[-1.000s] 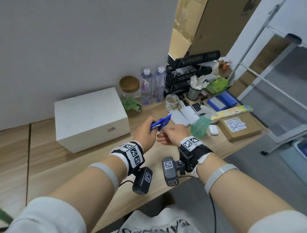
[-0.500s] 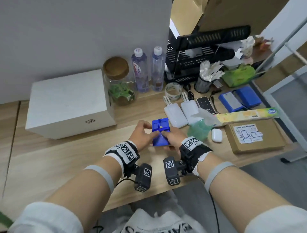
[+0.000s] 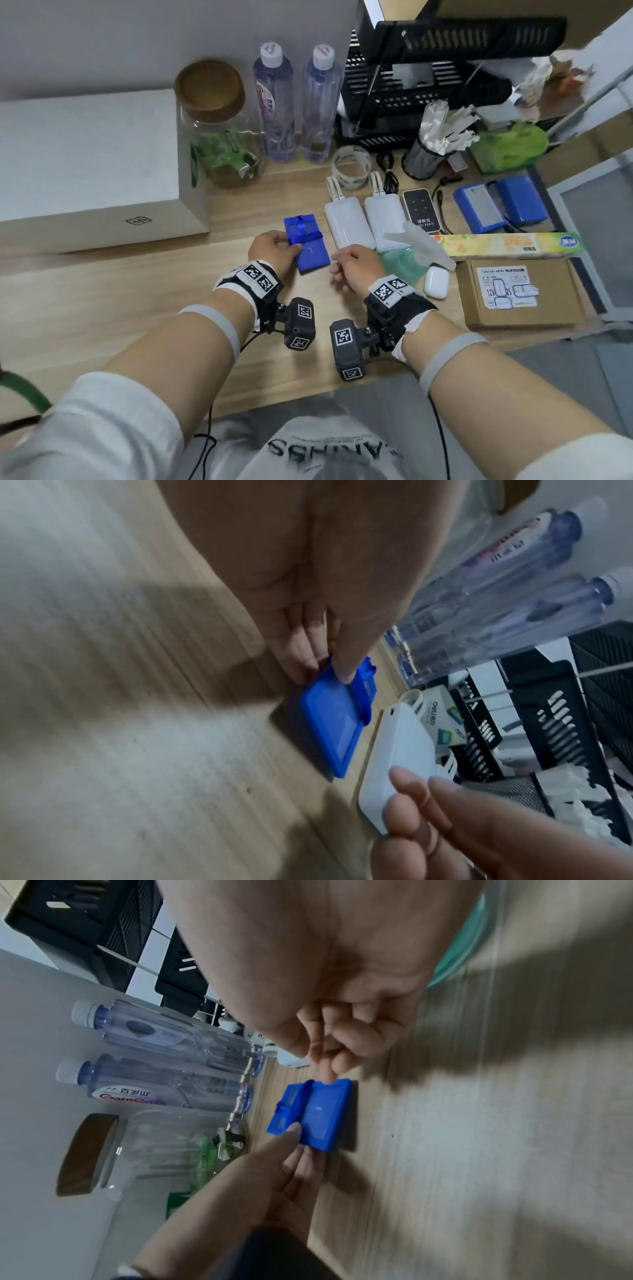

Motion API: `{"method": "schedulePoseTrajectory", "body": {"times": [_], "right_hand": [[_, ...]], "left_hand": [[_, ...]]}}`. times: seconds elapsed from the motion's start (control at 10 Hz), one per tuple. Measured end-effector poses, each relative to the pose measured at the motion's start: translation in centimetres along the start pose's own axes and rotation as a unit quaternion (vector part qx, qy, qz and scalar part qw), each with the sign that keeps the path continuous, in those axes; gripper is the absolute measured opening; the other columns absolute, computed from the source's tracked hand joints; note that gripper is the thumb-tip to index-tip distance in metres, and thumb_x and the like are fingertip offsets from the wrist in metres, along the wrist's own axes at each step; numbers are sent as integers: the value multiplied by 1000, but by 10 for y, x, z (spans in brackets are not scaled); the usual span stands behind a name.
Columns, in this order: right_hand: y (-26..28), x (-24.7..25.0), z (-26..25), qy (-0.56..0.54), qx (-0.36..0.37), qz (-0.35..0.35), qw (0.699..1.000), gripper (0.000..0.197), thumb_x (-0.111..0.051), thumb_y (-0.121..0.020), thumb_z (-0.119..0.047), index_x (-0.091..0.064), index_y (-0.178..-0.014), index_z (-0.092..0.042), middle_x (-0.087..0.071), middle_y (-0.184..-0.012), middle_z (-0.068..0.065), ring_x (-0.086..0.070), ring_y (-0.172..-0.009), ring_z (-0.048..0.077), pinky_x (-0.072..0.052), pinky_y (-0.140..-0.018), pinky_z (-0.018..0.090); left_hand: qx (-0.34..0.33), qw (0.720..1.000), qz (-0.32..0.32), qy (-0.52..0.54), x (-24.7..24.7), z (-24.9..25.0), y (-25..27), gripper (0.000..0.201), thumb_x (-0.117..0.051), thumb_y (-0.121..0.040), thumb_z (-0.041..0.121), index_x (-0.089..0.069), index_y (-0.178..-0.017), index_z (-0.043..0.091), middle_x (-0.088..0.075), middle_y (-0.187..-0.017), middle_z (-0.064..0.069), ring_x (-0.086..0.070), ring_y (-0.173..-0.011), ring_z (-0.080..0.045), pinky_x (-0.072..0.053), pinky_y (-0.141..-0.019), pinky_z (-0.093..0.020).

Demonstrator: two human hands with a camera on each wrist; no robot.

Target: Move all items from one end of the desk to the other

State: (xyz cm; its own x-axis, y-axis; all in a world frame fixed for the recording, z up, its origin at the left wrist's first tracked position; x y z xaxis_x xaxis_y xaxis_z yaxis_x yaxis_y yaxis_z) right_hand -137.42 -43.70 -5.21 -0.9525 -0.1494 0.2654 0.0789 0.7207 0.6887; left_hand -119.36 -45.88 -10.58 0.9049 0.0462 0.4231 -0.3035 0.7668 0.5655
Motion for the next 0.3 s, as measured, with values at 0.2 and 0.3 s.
{"method": "schedulePoseTrajectory", "body": {"times": [0.2, 0.3], "right_hand": [[5, -4, -4, -21, 36, 24, 999, 25, -42, -96, -6, -66, -99, -5, -61, -71, 4, -48, -50, 12, -35, -36, 16], [12, -8, -4, -32, 42, 24, 998, 23, -44, -96, -4, -66, -97, -6, -60, -69, 4, -47, -52, 12, -34, -34, 15]], "left_hand": [[-27, 999, -30, 34, 8, 8, 14, 48, -68, -89, 4, -59, -135, 6, -69, -124, -9, -64, -105, -17, -46, -96, -25], [-28, 999, -35, 22, 25, 3, 24, 51, -70, -89, 10, -56, -138, 10, -65, -128, -10, -63, -116, -22, -47, -103, -32]]}}
Point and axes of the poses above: each hand's wrist, its own y-axis away from the middle knuckle, its own x-axis out of the back of the hand, z = x × y, the point moved 4 cm from there along -y, towards the middle knuckle
